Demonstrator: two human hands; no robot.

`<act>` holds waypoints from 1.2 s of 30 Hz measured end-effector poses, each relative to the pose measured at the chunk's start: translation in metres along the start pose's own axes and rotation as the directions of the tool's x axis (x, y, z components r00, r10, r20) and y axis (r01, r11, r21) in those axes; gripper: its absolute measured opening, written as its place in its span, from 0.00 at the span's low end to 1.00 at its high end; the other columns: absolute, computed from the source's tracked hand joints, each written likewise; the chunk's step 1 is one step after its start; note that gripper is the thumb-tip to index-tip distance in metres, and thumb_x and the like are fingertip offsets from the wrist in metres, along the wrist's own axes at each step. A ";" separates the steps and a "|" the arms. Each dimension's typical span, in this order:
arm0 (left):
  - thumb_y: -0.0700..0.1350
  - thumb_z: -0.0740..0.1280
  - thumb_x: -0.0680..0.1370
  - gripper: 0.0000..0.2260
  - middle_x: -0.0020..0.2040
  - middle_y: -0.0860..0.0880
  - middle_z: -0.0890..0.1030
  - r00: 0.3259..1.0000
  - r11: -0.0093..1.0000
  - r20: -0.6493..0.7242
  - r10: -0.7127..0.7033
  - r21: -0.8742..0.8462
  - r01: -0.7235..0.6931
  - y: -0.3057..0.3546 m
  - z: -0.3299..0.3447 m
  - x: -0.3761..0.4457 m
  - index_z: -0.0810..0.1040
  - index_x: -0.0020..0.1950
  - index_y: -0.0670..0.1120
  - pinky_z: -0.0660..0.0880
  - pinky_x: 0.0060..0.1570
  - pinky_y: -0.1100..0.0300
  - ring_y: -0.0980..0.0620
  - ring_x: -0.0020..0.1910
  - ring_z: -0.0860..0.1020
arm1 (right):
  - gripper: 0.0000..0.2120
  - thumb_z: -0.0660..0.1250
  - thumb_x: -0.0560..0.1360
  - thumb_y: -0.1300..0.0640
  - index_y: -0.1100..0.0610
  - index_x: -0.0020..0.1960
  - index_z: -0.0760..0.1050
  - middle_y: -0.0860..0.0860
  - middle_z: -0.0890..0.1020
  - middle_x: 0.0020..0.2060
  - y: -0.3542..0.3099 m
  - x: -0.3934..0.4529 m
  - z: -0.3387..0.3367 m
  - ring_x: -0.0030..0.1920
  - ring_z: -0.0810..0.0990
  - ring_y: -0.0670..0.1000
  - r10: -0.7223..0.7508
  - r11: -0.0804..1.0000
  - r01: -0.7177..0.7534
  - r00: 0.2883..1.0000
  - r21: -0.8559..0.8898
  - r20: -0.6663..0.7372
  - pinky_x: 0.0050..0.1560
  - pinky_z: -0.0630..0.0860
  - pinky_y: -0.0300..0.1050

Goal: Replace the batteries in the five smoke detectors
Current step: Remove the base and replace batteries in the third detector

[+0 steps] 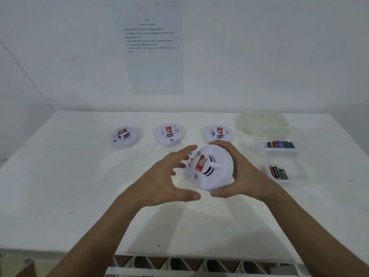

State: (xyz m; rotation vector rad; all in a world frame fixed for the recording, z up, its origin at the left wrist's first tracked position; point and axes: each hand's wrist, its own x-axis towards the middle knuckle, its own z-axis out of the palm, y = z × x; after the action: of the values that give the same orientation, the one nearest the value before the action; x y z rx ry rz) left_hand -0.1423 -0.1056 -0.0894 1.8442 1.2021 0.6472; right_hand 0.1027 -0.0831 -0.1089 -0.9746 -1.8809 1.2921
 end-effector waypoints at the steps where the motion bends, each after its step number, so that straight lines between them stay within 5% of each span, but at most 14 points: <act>1: 0.54 0.81 0.64 0.45 0.66 0.64 0.73 0.999 1.000 0.033 -0.016 0.001 0.016 0.000 0.001 0.000 0.60 0.74 0.68 0.75 0.57 0.63 0.62 0.60 0.75 | 0.46 0.82 0.61 0.57 0.47 0.72 0.64 0.48 0.74 0.67 0.001 -0.001 0.001 0.68 0.74 0.55 -0.012 0.998 0.011 1.000 0.066 0.006 0.63 0.79 0.56; 6: 0.47 0.80 0.66 0.39 0.56 0.59 0.82 0.999 0.993 -0.001 0.051 -0.106 -0.050 0.003 0.006 -0.001 0.67 0.73 0.62 0.81 0.46 0.57 0.52 0.49 0.82 | 0.46 0.80 0.62 0.60 0.50 0.74 0.63 0.51 0.74 0.68 0.005 -0.003 0.010 0.70 0.73 0.55 0.007 0.983 -0.010 1.000 0.184 0.017 0.62 0.78 0.48; 14: 0.53 0.80 0.62 0.37 0.46 0.59 0.81 0.996 0.998 -0.061 0.065 0.010 -0.064 -0.005 -0.002 -0.005 0.72 0.70 0.60 0.77 0.38 0.63 0.55 0.36 0.77 | 0.49 0.84 0.58 0.55 0.45 0.73 0.66 0.42 0.74 0.69 0.008 -0.005 0.010 0.68 0.73 0.51 0.083 0.996 -0.083 0.997 -0.014 -0.004 0.64 0.73 0.67; 22: 0.53 0.79 0.62 0.36 0.43 0.57 0.80 0.993 0.995 -0.099 0.065 0.077 -0.057 -0.012 -0.004 -0.008 0.74 0.69 0.60 0.74 0.38 0.67 0.57 0.33 0.73 | 0.48 0.85 0.55 0.51 0.38 0.71 0.68 0.40 0.72 0.68 0.008 -0.003 0.018 0.65 0.73 0.47 0.091 0.994 -0.092 0.996 -0.064 -0.025 0.57 0.77 0.52; 36: 0.52 0.80 0.62 0.36 0.42 0.52 0.80 0.990 0.993 -0.128 0.057 0.113 -0.043 -0.020 -0.014 -0.019 0.73 0.69 0.62 0.77 0.38 0.61 0.56 0.33 0.72 | 0.48 0.85 0.55 0.51 0.34 0.70 0.68 0.43 0.72 0.67 0.010 0.009 0.030 0.66 0.73 0.49 0.076 0.996 -0.076 0.997 -0.040 0.013 0.57 0.79 0.47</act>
State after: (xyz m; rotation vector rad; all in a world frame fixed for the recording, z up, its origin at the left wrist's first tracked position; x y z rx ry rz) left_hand -0.1703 -0.1136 -0.0983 1.9538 1.3034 0.7539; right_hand 0.0753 -0.0875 -0.1264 -1.0691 -1.9030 1.3133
